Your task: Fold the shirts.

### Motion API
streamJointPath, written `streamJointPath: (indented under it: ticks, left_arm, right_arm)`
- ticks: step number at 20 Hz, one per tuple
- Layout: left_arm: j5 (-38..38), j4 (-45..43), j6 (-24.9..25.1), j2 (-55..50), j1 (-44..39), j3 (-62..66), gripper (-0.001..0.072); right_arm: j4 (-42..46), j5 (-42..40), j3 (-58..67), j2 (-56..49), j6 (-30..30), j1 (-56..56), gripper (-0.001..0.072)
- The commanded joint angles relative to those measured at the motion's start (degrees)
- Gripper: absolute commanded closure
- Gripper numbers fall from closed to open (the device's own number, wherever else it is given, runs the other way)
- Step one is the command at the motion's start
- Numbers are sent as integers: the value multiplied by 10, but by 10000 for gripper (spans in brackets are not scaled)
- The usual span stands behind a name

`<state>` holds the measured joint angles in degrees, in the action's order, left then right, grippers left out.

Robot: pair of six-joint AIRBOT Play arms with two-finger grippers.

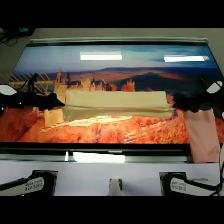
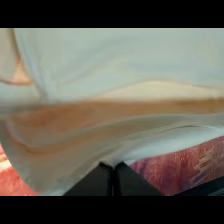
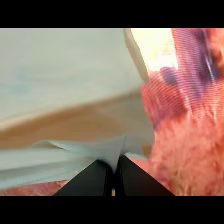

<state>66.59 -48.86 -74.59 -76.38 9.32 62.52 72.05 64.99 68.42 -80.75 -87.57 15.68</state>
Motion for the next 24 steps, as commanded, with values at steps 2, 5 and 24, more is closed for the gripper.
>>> streamJointPath:
  ticks: [2, 5, 24]
  left_arm:
    - [-3, -1, -47, -110, -7, 115, 676]
    - [-3, 9, -57, -183, -8, 178, 676]
    - [54, 14, -99, -236, -59, 365, 176]
  right_arm:
    - [30, -36, 122, -118, -38, -39, 690]
    - [33, -43, 169, -177, -59, -48, 689]
    - [12, -22, 174, -228, -35, -48, 48]
